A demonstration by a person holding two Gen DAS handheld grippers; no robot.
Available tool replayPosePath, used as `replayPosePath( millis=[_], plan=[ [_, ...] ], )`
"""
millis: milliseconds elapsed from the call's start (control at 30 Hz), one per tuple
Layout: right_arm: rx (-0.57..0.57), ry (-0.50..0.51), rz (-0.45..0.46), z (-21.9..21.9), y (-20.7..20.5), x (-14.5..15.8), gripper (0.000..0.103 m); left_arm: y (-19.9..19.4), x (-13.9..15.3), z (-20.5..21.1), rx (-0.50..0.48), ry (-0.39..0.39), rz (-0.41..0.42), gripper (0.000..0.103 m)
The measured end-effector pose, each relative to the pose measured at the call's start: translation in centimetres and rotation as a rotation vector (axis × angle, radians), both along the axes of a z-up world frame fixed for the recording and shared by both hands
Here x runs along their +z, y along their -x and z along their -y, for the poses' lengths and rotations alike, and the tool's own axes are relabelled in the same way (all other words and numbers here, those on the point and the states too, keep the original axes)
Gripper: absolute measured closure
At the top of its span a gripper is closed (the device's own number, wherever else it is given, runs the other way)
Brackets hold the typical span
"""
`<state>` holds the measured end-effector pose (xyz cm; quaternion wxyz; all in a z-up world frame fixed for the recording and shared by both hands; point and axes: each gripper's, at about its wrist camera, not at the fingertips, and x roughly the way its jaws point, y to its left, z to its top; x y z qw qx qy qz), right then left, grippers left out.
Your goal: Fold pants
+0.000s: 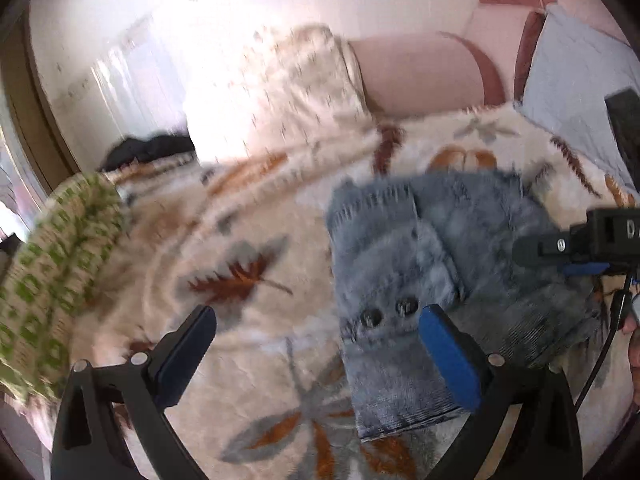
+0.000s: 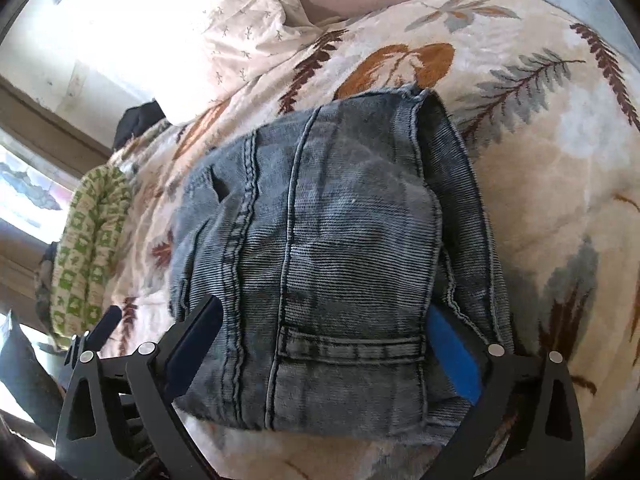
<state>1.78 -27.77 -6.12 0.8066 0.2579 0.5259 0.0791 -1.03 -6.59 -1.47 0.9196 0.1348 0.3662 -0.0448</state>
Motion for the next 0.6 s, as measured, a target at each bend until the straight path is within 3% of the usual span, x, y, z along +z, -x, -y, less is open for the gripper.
replayPosePath(
  millis=[133,333,500,600],
  plan=[
    [-0.011,-0.017,0.062,1.2,1.0,1.9,0.004,0.5,3.7,-0.2,0.016,-0.011,0.109,0.000],
    [-0.111,-0.013,0.113,3.7,1.6,3.2,0.004,1.3,7.8,-0.4,0.054,-0.023,0.195,0.000],
    [-0.176,0.036,0.136,4.9,1.9,3.8,0.004,2.5,10.5,-0.4,0.072,-0.011,0.244,0.000],
    [-0.200,0.109,0.203,5.0,2.6,5.2,0.004,3.3,11.7,-0.1,0.077,-0.011,0.267,0.000]
  ],
)
